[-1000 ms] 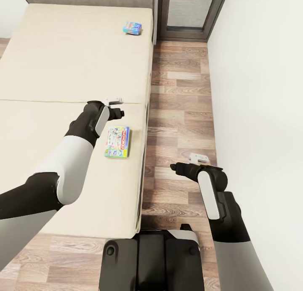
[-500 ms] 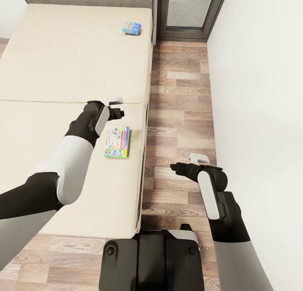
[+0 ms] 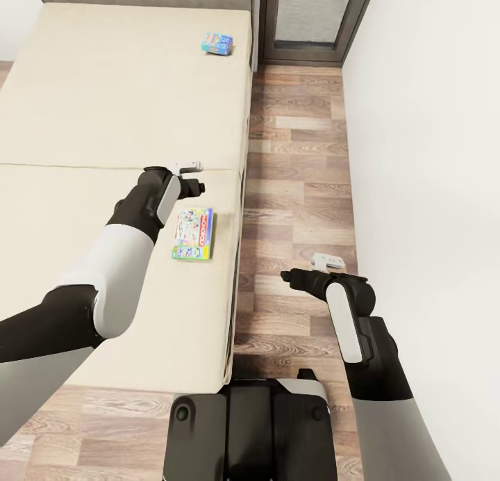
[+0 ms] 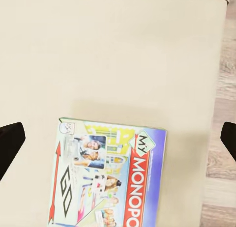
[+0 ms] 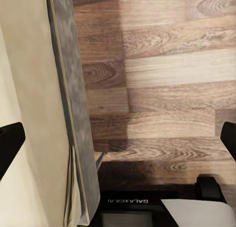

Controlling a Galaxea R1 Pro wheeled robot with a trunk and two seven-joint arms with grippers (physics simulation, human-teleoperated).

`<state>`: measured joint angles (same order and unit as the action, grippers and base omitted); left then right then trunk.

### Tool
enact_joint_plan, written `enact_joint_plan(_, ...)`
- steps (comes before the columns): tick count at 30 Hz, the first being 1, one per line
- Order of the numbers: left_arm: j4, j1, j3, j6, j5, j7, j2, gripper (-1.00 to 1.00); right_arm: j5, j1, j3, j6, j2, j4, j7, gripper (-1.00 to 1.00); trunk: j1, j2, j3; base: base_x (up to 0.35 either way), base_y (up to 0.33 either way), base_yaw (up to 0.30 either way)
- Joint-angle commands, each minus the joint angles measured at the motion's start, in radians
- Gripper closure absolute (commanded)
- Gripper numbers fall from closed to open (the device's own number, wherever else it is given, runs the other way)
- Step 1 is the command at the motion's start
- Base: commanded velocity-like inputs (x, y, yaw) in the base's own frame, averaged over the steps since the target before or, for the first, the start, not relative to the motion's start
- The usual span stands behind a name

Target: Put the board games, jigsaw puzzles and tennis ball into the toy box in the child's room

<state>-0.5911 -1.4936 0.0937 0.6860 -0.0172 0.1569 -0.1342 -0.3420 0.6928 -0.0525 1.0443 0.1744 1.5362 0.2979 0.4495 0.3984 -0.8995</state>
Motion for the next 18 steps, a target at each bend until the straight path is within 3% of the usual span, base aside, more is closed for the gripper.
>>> enact_joint_plan(1,-0.001,0.0,0.005,0.004,-0.001,0.001,-0.001,-1.0,-0.01,0.001,0.0,0.003,0.0,0.001,0.01,-1.0,0.001,0.002,-0.003,0.0,0.0,0.0)
enact_joint_plan(18,-0.001,-0.002,0.006,0.005,-0.001,0.007,-0.003,-1.0,-0.011,0.001,0.001,0.003,0.0,0.0,0.01,-1.0,0.001,0.002,-0.03,0.0,0.0,0.0)
